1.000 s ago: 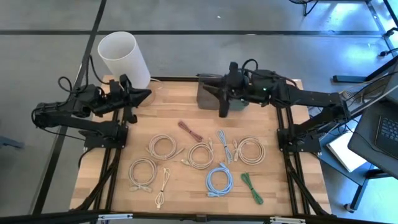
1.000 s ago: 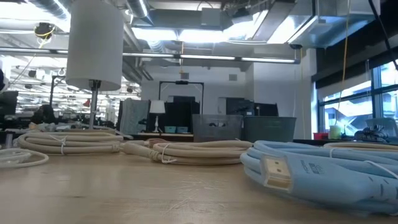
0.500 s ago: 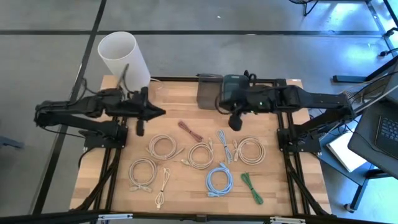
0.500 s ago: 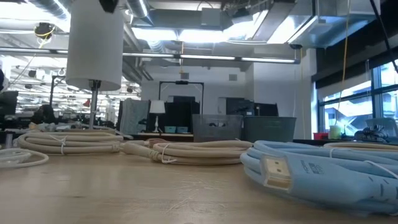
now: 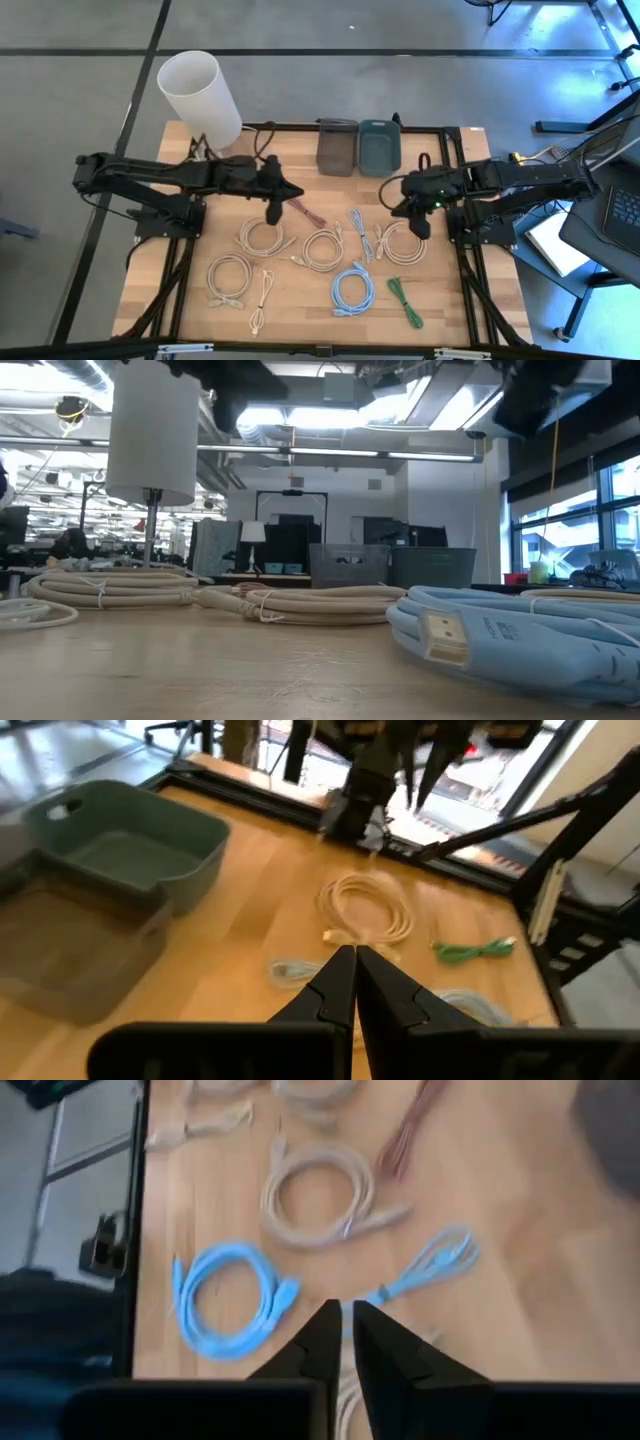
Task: Pick & Place USB Port
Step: Put the light brown HDMI cable into the blue bin
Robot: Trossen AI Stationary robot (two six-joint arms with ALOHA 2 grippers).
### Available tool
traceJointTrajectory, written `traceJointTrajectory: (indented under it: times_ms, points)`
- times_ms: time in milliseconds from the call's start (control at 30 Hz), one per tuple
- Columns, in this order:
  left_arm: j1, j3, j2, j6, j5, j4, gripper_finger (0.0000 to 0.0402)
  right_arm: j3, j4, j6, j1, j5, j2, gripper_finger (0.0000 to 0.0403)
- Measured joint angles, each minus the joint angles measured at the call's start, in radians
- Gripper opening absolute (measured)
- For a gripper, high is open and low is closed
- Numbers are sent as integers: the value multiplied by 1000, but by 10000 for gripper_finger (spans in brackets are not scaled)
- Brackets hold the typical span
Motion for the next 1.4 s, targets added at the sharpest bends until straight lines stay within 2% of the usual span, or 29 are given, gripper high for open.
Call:
traceJointTrajectory:
  times_ms: [233,367,433,533,633,967,1167,1233,1400]
  points:
    - [1,0,-2,6,-17,25,6,-128,-23,44,-1,-50,-32,77]
    - [17,0,-51,100,-95,28,6,-161,58,-33,-4,14,-14,83]
    - [34,0,-79,115,-109,26,6,-161,8,-70,-17,18,12,84]
    - [54,0,-111,140,-109,28,6,-164,-179,-121,-38,25,61,84]
    - [71,0,-134,164,-107,31,6,-194,-218,-169,-53,24,92,90]
    - [93,0,-171,169,-107,30,6,-268,-58,-156,-72,-32,183,160]
    - [93,0,-175,177,-108,32,6,-261,28,25,-72,-33,281,210]
    - [93,0,-175,177,-108,31,6,-243,87,100,-72,-33,316,217]
    - [93,0,-175,190,-107,31,6,-210,249,157,-79,22,393,220]
